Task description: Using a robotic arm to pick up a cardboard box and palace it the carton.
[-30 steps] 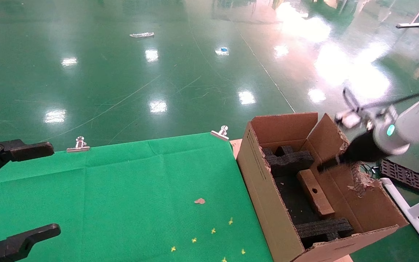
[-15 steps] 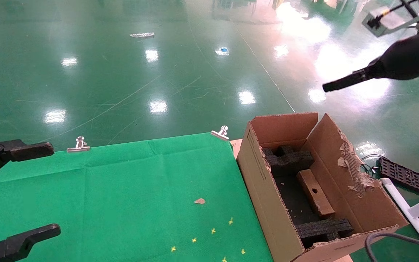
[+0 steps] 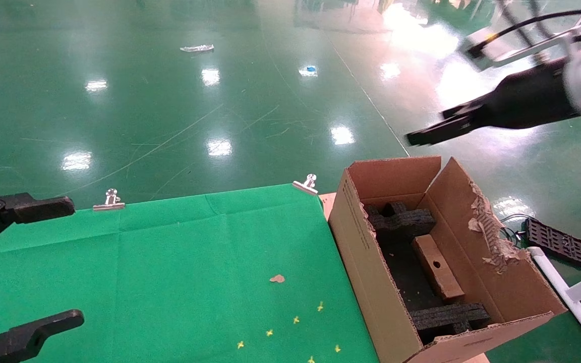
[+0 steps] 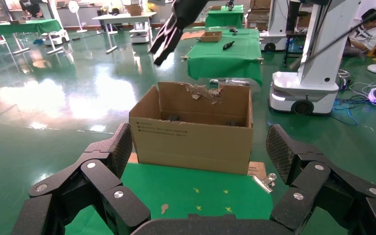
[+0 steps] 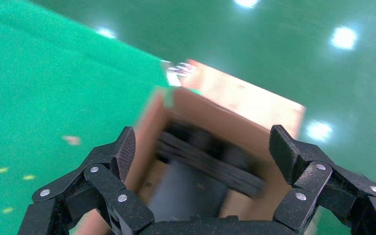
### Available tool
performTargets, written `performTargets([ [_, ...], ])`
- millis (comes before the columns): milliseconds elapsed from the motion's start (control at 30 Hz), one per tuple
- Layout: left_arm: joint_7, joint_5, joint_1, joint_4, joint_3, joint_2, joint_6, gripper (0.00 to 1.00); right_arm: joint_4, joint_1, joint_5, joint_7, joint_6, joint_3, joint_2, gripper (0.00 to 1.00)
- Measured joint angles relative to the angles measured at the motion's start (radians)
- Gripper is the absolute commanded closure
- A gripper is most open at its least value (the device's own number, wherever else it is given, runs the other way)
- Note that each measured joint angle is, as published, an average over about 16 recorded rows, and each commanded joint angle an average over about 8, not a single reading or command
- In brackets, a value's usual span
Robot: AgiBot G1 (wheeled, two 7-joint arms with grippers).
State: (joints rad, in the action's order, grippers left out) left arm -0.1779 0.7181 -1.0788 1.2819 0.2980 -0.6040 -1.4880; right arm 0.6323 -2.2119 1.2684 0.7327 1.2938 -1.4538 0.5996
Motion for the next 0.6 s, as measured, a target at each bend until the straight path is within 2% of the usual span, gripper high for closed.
performTargets([
  [600,0.001,-0.001,0.0,0.0,0.001,0.0,0.0,0.0,0.217,0.378,-0.179,-0.181,0.067,0.391,0.004,0.0],
])
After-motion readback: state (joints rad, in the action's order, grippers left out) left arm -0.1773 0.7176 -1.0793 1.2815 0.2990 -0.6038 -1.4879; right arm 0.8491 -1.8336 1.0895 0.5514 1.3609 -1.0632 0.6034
